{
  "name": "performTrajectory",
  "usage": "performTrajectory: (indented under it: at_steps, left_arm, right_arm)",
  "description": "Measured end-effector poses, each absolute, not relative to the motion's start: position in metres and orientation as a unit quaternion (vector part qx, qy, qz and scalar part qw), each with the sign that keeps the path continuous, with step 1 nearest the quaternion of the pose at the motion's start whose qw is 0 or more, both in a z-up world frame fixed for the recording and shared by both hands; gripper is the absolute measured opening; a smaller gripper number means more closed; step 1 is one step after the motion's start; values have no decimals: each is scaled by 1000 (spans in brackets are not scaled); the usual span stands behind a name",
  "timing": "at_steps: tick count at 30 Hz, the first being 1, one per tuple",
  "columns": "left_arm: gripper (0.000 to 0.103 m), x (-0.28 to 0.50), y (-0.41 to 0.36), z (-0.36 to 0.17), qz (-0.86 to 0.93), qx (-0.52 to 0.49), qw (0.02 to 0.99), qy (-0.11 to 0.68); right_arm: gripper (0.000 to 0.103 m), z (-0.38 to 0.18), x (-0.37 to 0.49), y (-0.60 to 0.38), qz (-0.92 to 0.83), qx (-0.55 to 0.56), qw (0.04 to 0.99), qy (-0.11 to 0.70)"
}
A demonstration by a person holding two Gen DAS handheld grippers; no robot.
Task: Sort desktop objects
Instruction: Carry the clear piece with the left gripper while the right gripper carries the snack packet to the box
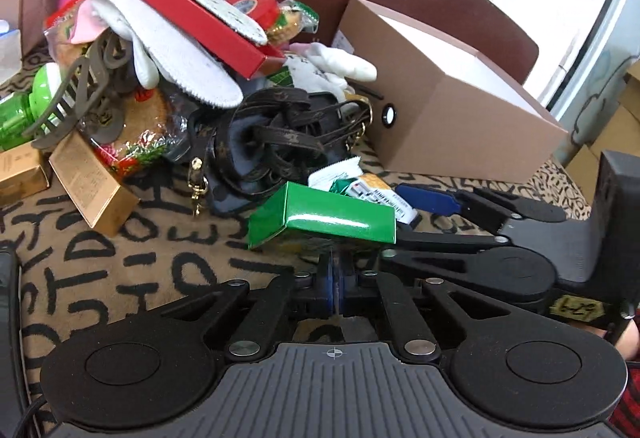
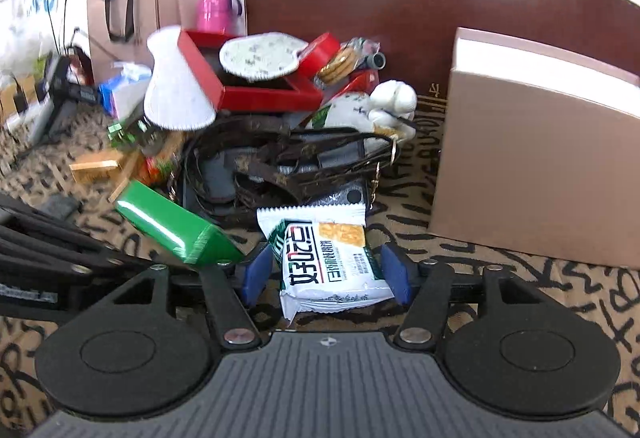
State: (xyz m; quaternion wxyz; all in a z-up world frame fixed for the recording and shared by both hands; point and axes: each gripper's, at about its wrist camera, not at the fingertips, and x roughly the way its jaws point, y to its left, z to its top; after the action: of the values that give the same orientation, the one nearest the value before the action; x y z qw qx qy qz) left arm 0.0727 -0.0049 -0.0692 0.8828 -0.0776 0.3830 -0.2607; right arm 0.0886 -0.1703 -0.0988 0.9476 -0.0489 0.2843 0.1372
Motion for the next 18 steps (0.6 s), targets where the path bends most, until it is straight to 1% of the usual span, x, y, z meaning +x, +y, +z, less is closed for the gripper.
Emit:
performTrajectory:
  at_steps: [2, 3, 4, 5, 7, 8, 9, 10, 14, 18]
  left_arm:
    - [0, 73, -6, -70, -259, -74, 884, 383]
    - [5, 72, -6, -70, -261, -73, 884, 381]
    - [13, 71, -7, -71, -264, -71, 884, 380]
    - [18, 71, -7, -72, -265, -70, 882, 382]
    - [20, 71, -10, -74, -268, -65, 880, 387]
    - [17, 70, -11, -75, -270, -63, 878, 390]
    - [5, 69, -13, -75, -273, -60, 877, 391]
    - [0, 67, -14, -75, -275, -59, 877, 390]
    - [0, 59, -16, -65, -295, -68, 874, 381]
    - [0, 50, -21, -49, -317, -69, 871, 368]
  right_arm:
    - [61, -102, 89, -170, 132, -55, 946, 289]
    - [60, -102, 87, -172, 133, -52, 947, 289]
    - [58, -102, 86, -174, 136, -49, 946, 290]
    - [54, -102, 85, -176, 138, -46, 945, 292]
    - [52, -102, 82, -179, 132, -46, 946, 293]
    - [52, -101, 79, -181, 128, -44, 947, 293]
    - [52, -100, 77, -184, 123, -36, 948, 292]
    - [52, -100, 74, -187, 119, -26, 949, 292]
    - [52, -94, 62, -202, 104, 5, 952, 287]
    - [51, -83, 44, -216, 95, 14, 958, 270]
